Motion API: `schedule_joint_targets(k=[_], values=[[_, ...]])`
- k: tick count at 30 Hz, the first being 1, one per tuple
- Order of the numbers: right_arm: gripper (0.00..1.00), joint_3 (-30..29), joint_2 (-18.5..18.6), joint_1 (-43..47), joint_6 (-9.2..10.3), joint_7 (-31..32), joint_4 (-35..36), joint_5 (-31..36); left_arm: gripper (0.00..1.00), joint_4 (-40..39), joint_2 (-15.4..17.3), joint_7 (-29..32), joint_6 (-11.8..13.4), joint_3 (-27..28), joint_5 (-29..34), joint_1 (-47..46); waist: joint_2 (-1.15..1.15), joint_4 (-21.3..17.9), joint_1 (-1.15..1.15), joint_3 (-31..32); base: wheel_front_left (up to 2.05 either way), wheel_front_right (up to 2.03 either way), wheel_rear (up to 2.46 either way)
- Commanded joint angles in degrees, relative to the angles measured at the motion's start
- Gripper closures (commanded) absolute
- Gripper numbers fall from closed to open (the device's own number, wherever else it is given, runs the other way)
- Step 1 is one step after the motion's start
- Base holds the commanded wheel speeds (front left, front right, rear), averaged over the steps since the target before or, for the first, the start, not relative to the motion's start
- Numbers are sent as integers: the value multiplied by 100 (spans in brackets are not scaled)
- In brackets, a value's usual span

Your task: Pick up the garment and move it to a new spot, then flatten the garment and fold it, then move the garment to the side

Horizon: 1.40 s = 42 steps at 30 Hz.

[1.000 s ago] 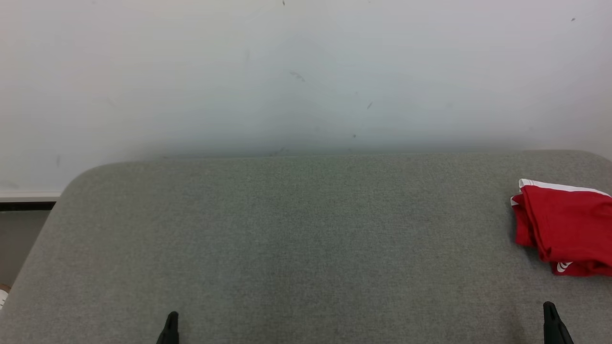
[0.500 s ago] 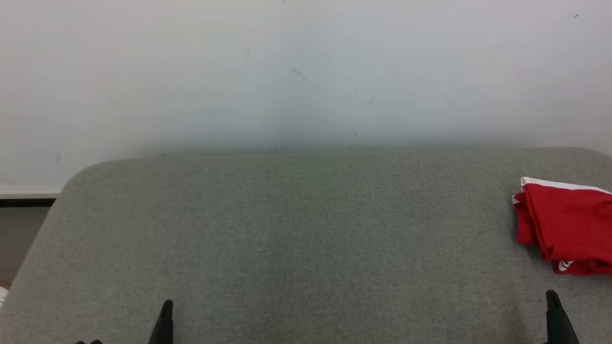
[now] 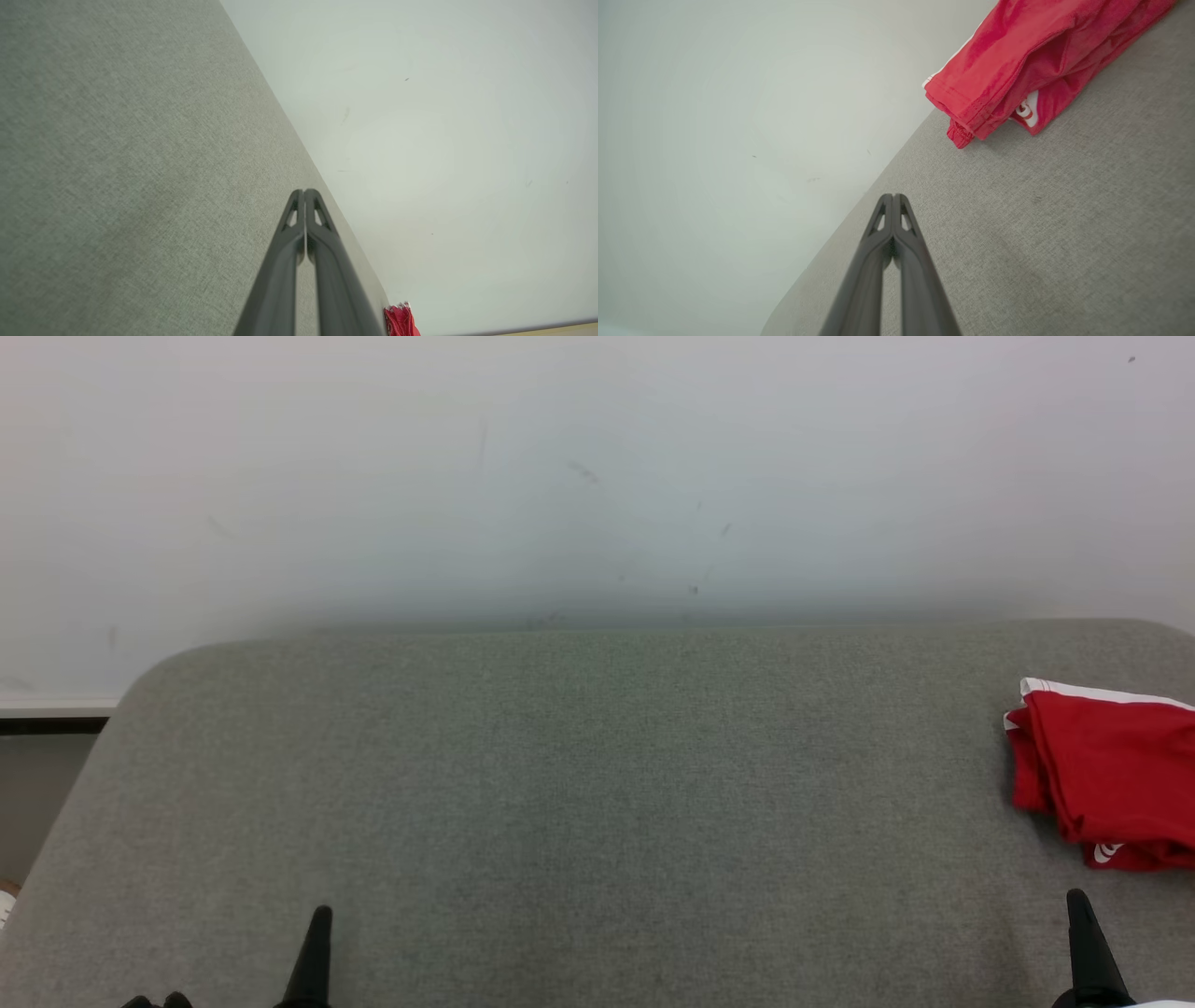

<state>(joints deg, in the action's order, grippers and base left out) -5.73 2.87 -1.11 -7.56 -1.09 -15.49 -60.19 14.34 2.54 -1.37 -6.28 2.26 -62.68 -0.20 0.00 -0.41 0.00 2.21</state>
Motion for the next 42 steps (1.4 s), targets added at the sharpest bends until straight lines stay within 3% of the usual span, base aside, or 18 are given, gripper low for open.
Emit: schedule_joint_targets(k=[1, 42], values=[[100, -22, 21, -149, 7, 45, 71, -221, 100, -58, 34, 52, -38, 51, -234, -160, 0, 2, 0, -8, 0, 0, 0], [100, -74, 10, -434, 11, 574, 139, -2377, 100, -43, 46, 599, -107, 333, -2196, -499, 0, 28, 0, -159, 0, 0, 0]])
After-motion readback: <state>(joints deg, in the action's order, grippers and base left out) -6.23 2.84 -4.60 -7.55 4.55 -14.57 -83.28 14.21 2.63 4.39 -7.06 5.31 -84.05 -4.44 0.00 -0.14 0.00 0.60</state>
